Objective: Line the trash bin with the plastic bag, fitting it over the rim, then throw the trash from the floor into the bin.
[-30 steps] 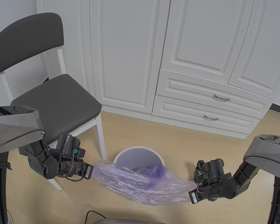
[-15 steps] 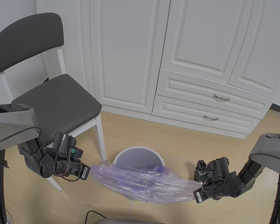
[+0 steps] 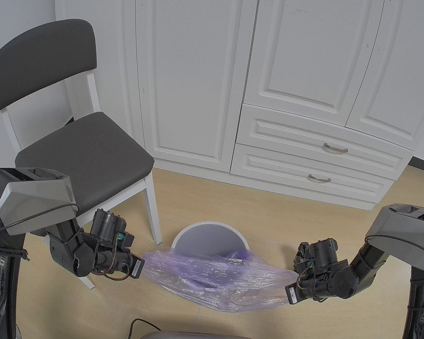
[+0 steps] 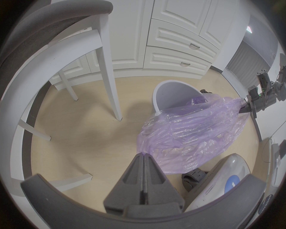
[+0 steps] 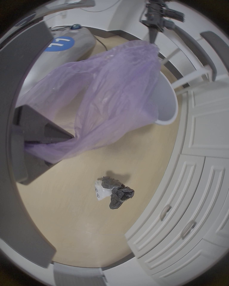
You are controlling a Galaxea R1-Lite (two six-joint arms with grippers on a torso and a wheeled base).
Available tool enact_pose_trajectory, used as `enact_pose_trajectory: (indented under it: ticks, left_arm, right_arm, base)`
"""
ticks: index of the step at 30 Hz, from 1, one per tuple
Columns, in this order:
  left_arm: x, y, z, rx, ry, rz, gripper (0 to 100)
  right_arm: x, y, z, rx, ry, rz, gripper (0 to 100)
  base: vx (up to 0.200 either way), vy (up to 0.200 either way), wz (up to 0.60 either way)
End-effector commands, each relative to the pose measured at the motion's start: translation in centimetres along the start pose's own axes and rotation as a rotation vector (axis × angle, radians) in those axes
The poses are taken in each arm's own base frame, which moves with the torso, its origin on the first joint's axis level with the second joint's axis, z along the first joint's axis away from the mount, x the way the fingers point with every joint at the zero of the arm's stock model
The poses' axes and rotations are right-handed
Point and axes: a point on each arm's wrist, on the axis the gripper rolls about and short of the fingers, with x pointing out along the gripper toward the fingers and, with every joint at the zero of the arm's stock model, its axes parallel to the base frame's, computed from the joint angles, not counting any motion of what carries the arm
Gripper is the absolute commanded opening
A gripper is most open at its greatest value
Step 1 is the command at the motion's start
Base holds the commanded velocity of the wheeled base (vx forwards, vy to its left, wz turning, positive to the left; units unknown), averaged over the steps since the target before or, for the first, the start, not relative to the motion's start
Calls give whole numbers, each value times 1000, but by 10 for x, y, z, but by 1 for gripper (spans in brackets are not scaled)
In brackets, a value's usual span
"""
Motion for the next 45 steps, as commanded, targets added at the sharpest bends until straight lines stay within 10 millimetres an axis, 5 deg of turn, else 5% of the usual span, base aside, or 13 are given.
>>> enact_pose_trajectory:
  ticks: [1, 14, 15, 20, 29, 45]
  left_arm:
    - [17, -2, -4, -29, -20, 14, 0]
    - [24, -6, 5, -89, -94, 29, 0]
    - [24, -6, 5, -93, -95, 29, 0]
    - [23, -9, 9, -129, -114, 21, 0]
    - [28, -9, 15, -156, -138, 19, 0]
    - [38, -5, 5, -162, -89, 31, 0]
  right_arm:
    - [24, 8, 7, 96, -7, -2, 0]
    - [20, 5, 2, 129, 4, -2, 0]
    - [18, 5, 2, 123, 1, 1, 100]
    - [8, -9, 7, 143, -68, 47, 100]
    - [-19, -99, -26, 45, -319, 396, 100]
    - [-19, -135, -52, 65, -479, 617, 100]
  base:
    - [0, 0, 0]
    - [0, 0, 0]
    - [0, 0, 0]
    - [0, 0, 0]
    - [0, 0, 0]
    - [0, 0, 0]
